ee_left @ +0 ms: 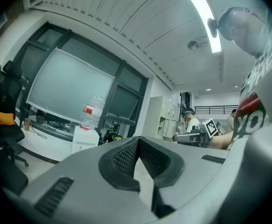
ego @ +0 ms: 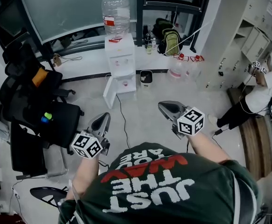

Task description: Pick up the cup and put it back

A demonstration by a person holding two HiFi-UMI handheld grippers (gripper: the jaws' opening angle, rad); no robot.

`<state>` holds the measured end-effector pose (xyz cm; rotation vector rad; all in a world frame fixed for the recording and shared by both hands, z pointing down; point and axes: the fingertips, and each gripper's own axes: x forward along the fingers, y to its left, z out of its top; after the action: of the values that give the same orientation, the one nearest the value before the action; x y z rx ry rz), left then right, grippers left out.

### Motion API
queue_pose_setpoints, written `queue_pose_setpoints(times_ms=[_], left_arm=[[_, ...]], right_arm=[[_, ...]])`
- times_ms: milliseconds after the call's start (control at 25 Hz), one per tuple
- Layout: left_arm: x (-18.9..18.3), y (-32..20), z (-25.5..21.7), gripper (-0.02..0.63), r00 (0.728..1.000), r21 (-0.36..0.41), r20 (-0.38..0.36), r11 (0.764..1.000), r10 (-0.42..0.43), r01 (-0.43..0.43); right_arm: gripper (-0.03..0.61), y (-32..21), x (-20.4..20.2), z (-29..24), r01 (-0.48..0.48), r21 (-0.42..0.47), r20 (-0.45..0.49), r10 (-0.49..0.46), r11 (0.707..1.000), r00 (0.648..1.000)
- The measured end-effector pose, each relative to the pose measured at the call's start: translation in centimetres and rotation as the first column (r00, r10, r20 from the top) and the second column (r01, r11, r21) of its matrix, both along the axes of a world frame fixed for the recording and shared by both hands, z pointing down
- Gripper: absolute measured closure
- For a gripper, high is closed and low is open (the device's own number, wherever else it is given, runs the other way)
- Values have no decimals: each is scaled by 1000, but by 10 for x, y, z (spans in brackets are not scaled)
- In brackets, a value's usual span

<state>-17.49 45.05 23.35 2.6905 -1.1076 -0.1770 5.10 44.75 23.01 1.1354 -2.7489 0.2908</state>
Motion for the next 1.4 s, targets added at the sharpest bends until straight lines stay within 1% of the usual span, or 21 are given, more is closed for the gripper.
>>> queue_pose_setpoints(times_ms=[160,320,480,640,840,960,1040,1160,1280,1400], left_arm=[[10,0,0,612,1000,-7,7,1000,9,-9],[32,2,-5,612,1000,-8,17,1000,14,-14],[65,7,-11,612,1000,-12,19,1000,16,-16],[105,16,-10,612,1000,-18,21,1000,15,-15],[156,25,-4,612,1000,-50,22,999,8,-7],[174,27,4,612,1000,-68,24,998,8,-6],[178,25,12,612,1000,-84,28,996,8,-5],[172,13,22,612,1000,-100,27,995,5,-2],[155,-11,33,612,1000,-109,9,994,3,-2],[129,-50,45,612,1000,-110,-15,994,14,-16]], right_arm=[[546,0,8,-2,-11,-11,28,11,1000,1000],[546,4,26,-7,1,-11,35,0,1000,999],[545,14,53,-12,28,-6,28,-28,1000,999],[545,26,89,-6,54,-15,20,-54,998,998],[545,35,133,6,87,-46,26,-86,995,996],[545,34,146,16,106,-64,29,-105,992,994],[545,30,147,23,117,-74,34,-115,990,993],[545,19,139,34,128,-92,33,-125,988,992],[545,-3,123,45,127,-108,16,-126,986,992],[545,-39,96,52,115,-115,-5,-117,987,993]])
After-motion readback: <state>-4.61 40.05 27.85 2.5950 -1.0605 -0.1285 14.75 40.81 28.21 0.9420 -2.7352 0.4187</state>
